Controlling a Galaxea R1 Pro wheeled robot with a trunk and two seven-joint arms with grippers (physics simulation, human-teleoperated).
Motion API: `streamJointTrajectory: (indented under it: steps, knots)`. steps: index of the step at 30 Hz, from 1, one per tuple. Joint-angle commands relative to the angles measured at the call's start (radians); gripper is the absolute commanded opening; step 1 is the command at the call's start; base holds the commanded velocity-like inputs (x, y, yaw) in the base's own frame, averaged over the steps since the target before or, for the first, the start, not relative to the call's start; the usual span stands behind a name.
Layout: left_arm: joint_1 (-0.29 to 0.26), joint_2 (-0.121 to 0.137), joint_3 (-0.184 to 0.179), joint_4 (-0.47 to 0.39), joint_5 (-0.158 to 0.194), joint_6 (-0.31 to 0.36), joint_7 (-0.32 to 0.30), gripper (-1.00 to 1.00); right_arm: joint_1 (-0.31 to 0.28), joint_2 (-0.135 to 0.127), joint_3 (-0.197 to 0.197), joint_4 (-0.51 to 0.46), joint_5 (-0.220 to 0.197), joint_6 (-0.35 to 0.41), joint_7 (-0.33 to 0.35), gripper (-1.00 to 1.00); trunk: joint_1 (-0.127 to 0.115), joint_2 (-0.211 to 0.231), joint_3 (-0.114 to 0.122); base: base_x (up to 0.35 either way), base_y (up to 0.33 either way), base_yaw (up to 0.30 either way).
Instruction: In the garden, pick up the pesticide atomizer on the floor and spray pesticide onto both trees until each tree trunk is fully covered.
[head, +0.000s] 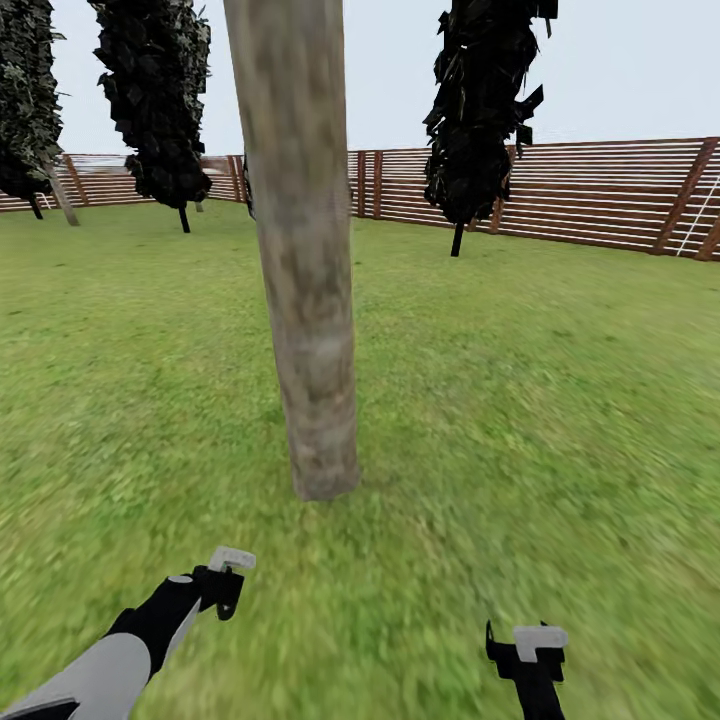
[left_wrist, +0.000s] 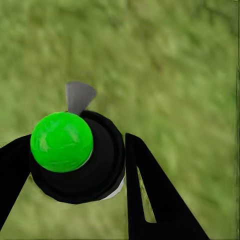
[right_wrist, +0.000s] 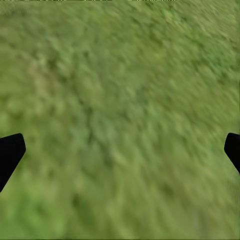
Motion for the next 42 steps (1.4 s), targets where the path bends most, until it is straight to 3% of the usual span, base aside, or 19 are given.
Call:
streamJointTrajectory:
  steps: [1,8,13,18,22,24,28,31,34,36,38,39,41,42]
  knots:
    - [0.0,-0.006,0.009,-0.006,-0.006,0.018,-0.007,-1.0,0.0,0.0,-0.005,0.001,0.011,-0.001,-0.006,1.0,0.0,0.0,-0.001,0.279,-0.165,0.0]
    - [-0.001,-0.041,0.008,-0.019,-0.004,0.039,-0.006,-1.0,0.002,0.0,-0.005,0.005,0.011,-0.002,-0.007,1.0,0.0,0.0,-0.001,0.279,-0.199,-0.035]
    - [-0.002,-0.039,0.011,-0.039,-0.005,0.039,-0.007,-1.0,0.002,0.0,-0.006,0.009,0.011,-0.002,-0.007,1.0,0.0,0.0,-0.001,0.31,0.009,-0.278]
    - [0.002,-0.04,0.004,-0.038,0.023,0.032,-0.007,-1.0,0.002,-0.001,-0.006,0.009,0.011,-0.002,-0.008,1.0,0.0,0.0,-0.001,0.113,0.08,-0.174]
    - [0.003,-0.077,0.004,-0.039,0.029,0.031,-0.008,-1.0,0.002,-0.001,-0.006,0.009,0.011,-0.002,-0.008,1.0,0.0,0.0,-0.001,0.007,0.005,-0.013]
    - [0.001,-0.066,0.006,-0.043,0.029,0.033,-0.008,-1.0,0.002,-0.002,-0.006,0.009,0.011,-0.002,-0.009,1.0,0.0,0.0,-0.001,0.001,0.001,-0.002]
    - [0.0,-0.014,0.009,-0.073,0.032,0.038,-0.008,-1.0,0.002,-0.002,-0.006,0.009,0.011,-0.002,-0.009,1.0,0.0,0.0,-0.001,-0.2,0.054,0.0]
    - [0.001,-0.041,0.007,-0.078,0.031,0.039,-0.008,-1.0,0.002,-0.003,-0.006,0.009,0.011,-0.002,-0.009,1.0,0.0,0.0,-0.001,-0.323,0.081,0.0]
    - [-0.002,-0.101,0.001,-0.088,0.03,0.04,-0.008,-1.0,0.002,-0.003,-0.006,0.009,0.011,-0.002,-0.009,1.0,0.0,0.0,-0.001,-0.169,0.033,0.0]
    - [-0.006,-0.114,0.001,-0.113,0.031,0.043,-0.011,-1.0,0.002,-0.003,-0.006,0.009,0.011,-0.002,-0.009,1.0,0.0,0.0,-0.001,-0.035,0.007,0.0]
    - [-0.007,-0.11,0.003,-0.158,0.032,0.074,-0.015,-1.0,0.002,-0.003,-0.006,0.009,0.011,-0.002,-0.009,1.0,0.0,0.0,-0.001,-0.011,0.002,0.0]
    - [-0.008,-0.089,0.004,-0.204,0.031,0.128,-0.018,-1.0,0.002,-0.005,-0.006,0.009,0.011,-0.001,-0.009,1.0,0.0,0.0,-0.001,-0.002,0.0,0.0]
    - [-0.008,-0.048,0.005,-0.259,0.032,0.165,-0.026,-1.0,0.002,-0.009,-0.006,0.009,0.011,-0.001,-0.009,1.0,0.0,0.0,-0.001,-0.001,0.0,0.0]
    - [-0.007,-0.039,0.005,-0.273,0.032,0.171,-0.031,-1.0,0.002,-0.009,-0.006,0.009,0.011,-0.001,-0.009,1.0,0.0,0.0,-0.001,0.0,0.0,0.0]
